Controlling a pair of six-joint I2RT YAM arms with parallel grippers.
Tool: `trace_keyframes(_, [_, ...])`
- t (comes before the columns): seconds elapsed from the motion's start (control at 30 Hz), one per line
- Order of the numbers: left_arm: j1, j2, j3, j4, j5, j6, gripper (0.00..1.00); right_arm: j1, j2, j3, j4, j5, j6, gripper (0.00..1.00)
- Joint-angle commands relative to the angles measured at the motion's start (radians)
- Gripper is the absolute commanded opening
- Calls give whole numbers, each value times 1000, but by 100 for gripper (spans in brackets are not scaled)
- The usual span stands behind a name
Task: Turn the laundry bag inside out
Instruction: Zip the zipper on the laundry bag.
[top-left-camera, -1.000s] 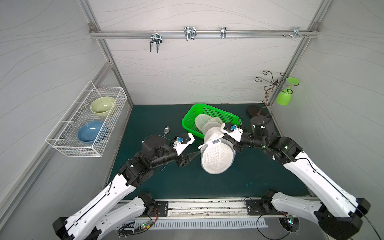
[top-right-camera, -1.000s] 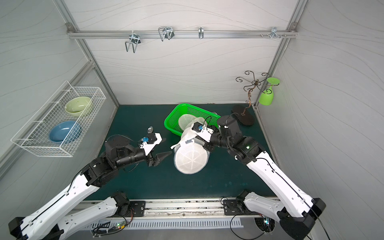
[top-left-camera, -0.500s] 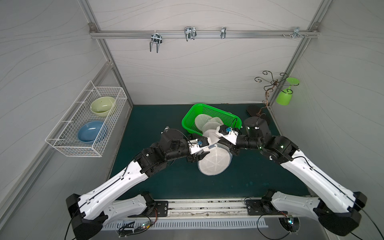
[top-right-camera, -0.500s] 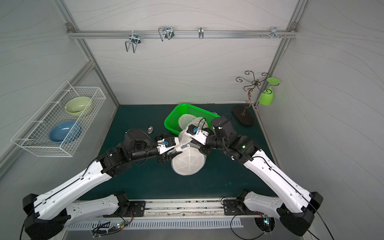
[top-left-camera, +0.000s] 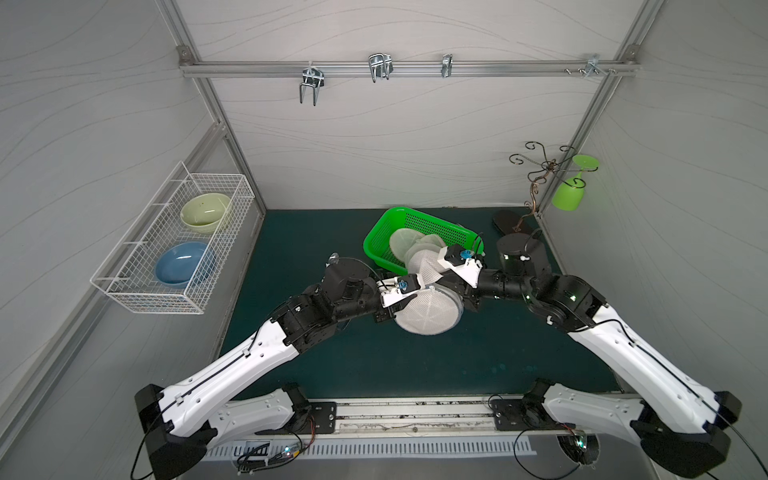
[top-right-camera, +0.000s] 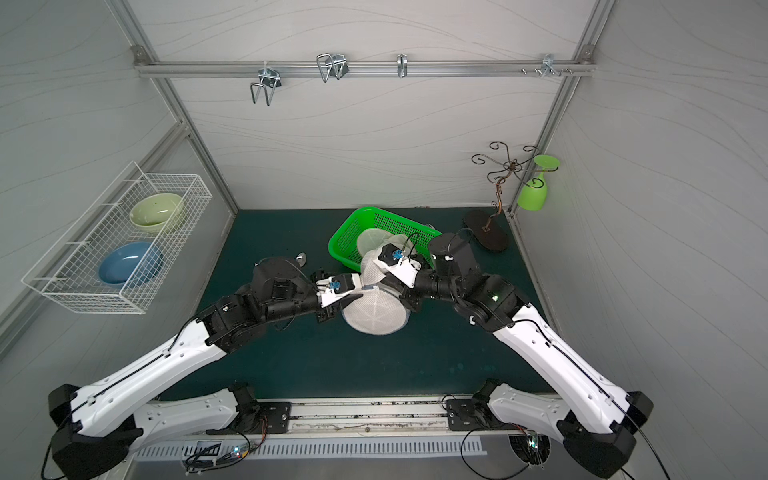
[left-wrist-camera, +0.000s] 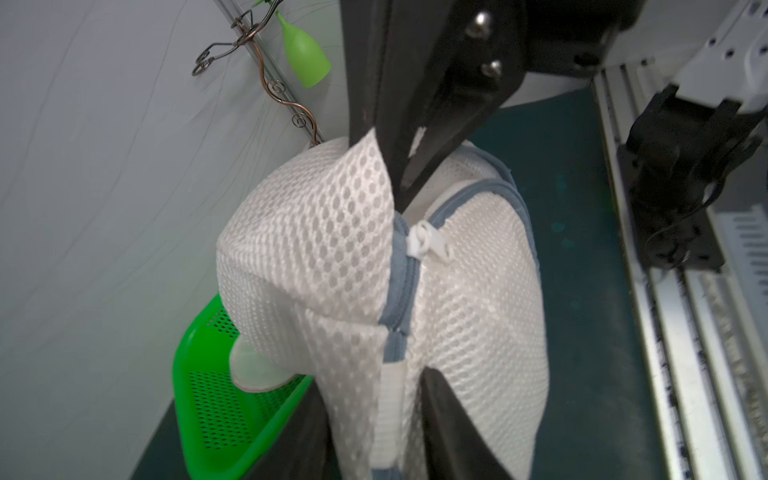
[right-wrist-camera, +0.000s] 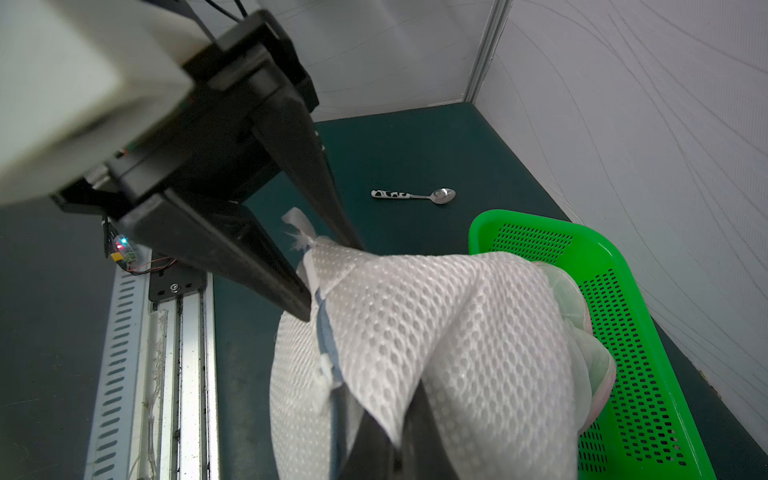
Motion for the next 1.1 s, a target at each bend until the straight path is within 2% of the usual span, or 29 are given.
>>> trace_keyframes(0.0, [-2, -3, 41, 43, -5, -6, 23, 6, -16, -12, 55, -38, 32, 0])
trace_keyframes(0.13, [-2, -5, 42, 51, 22, -18, 1, 4, -4, -12, 58, -11, 47, 0])
trace_keyframes(0.3, [-2, -9, 37, 75, 48, -72, 0, -23, 3, -6, 51, 37, 113, 0])
trace_keyframes(0.33, [-2, -9, 36, 80, 48, -87, 0, -31, 0, -3, 51, 49, 140, 5])
trace_keyframes(0.37, [-1, -7, 37, 87, 42, -107, 0, -40, -4, -1, 48, 62, 170, 21])
trace_keyframes(0.47, [2, 5, 37, 104, -7, -183, 0, -80, -41, -6, 40, 78, 279, 47])
trace_keyframes(0.53, [13, 17, 36, 110, -34, -239, 0, -105, -82, -16, 32, 103, 340, 58])
trace_keyframes(0.57, [22, 22, 36, 112, -44, -271, 0, -115, -108, -24, 30, 123, 362, 59])
trace_keyframes(0.67, [41, 36, 29, 131, -68, -346, 0, -129, -200, -54, 26, 161, 397, 59])
trace_keyframes(0.77, [44, 45, 25, 159, -77, -383, 0, -128, -254, -79, 34, 74, 439, 52])
trace_keyframes(0.87, [44, 52, 24, 190, -63, -415, 0, -128, -244, -126, 113, -89, 567, 37])
trace_keyframes(0.97, [44, 49, 19, 220, -44, -427, 0, -120, -207, -165, 214, -143, 675, 27])
trace_keyframes(1.07, [44, 38, 9, 231, -32, -427, 0, -112, -162, -169, 283, -153, 716, 28])
